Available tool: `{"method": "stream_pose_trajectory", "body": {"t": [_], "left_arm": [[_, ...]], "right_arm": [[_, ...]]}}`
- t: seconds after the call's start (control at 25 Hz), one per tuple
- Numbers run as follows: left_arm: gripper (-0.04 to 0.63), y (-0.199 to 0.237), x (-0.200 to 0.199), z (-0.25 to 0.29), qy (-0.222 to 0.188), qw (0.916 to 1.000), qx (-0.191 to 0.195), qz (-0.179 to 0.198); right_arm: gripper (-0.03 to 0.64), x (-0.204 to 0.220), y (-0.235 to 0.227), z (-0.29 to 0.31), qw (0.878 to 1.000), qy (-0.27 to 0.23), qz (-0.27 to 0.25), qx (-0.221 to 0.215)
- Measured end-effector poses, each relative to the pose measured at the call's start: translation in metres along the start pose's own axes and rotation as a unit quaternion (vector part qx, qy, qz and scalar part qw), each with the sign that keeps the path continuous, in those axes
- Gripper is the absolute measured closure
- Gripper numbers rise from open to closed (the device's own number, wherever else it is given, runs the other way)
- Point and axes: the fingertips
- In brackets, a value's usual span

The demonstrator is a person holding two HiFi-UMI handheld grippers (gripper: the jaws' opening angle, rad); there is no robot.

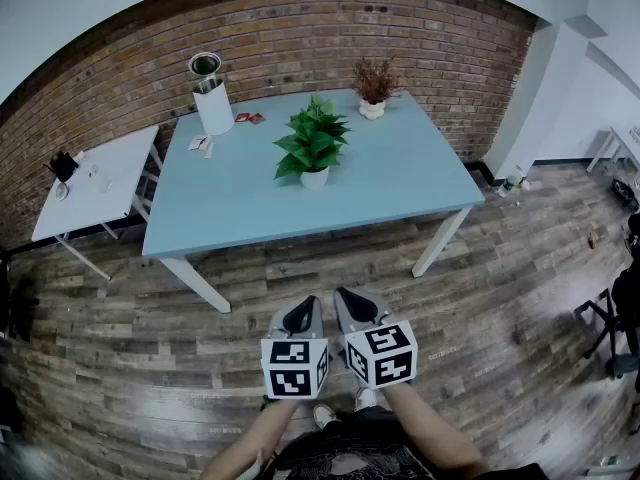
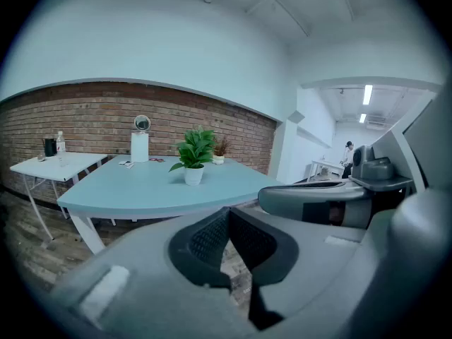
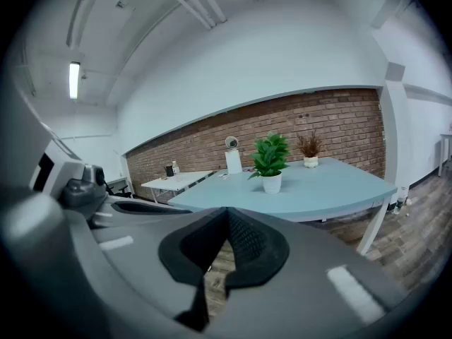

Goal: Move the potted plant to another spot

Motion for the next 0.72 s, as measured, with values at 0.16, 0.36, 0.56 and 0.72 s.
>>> {"method": "stream_pose_trajectory", "body": {"t": [0.16, 0.36, 0.56, 0.72], "left_arm": [[0.598, 0.002, 0.001, -0.005, -0.002, 1.0, 0.003, 0.002], [0.598, 0.0, 0.003, -0.003, 0.002, 0.9999, 0.01, 0.008], [0.598, -0.002, 0.005, 0.007, 0.007, 0.9997, 0.018, 0.016], [0.598, -0.001, 0.002, 0.017, 0.01, 0.9994, 0.022, 0.026]], "right_arm": [[0.611, 0.003, 0.005, -0.002, 1.0, 0.002, 0.003, 0.0], [0.611, 0.009, 0.002, -0.001, 1.0, 0.001, 0.011, 0.011], [0.611, 0.012, -0.006, 0.004, 1.0, 0.002, 0.014, 0.015], [0.611, 0.01, -0.014, 0.011, 1.0, -0.004, 0.018, 0.018]]}}
Point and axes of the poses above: the fingertips, and each gripper's own axes: z forward along the fingers, y to its left, x out of its underside
